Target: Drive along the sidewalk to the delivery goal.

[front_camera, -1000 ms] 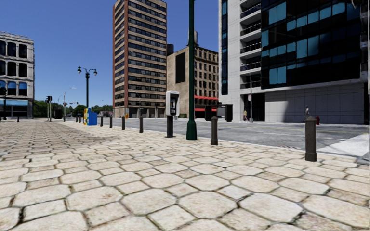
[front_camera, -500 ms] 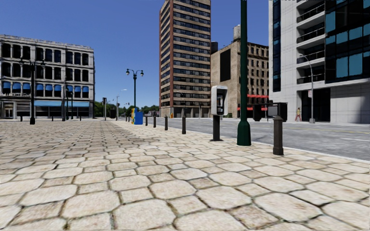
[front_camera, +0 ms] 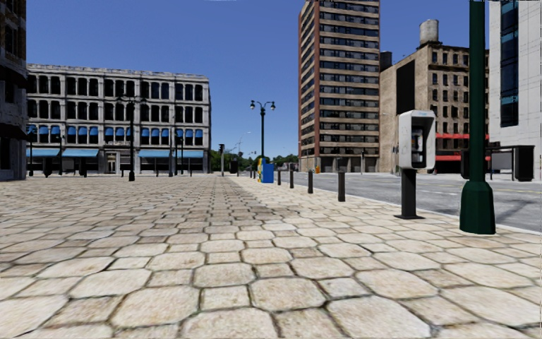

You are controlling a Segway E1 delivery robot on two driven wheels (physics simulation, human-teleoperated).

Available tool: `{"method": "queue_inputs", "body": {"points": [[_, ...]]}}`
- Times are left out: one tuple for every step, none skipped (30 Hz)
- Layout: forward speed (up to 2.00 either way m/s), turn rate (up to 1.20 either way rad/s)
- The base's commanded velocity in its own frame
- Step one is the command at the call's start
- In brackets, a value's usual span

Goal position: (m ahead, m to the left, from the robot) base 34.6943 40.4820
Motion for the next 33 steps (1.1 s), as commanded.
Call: {"method": "queue_inputs", "body": {"points": [[2.00,0.58],[2.00,0.58],[2.00,0.58],[2.00,0.58],[2.00,0.58],[2.00,0.58],[2.00,0.58],[2.00,0.58],[2.00,-0.01],[2.00,0.00],[2.00,0.00],[2.00,0.00],[2.00,0.00],[2.00,0.00],[2.00,0.00],[2.00,0.00],[2.00,0.00],[2.00,0.00],[2.00,0.00],[2.00,0.00],[2.00,0.00],[2.00,0.00],[2.00,0.00],[2.00,0.00],[2.00,0.00],[2.00,0.00],[2.00,0.00],[2.00,0.00],[2.00,0.00],[2.00,0.00],[2.00,0.00],[2.00,0.00],[2.00,0.00]]}}
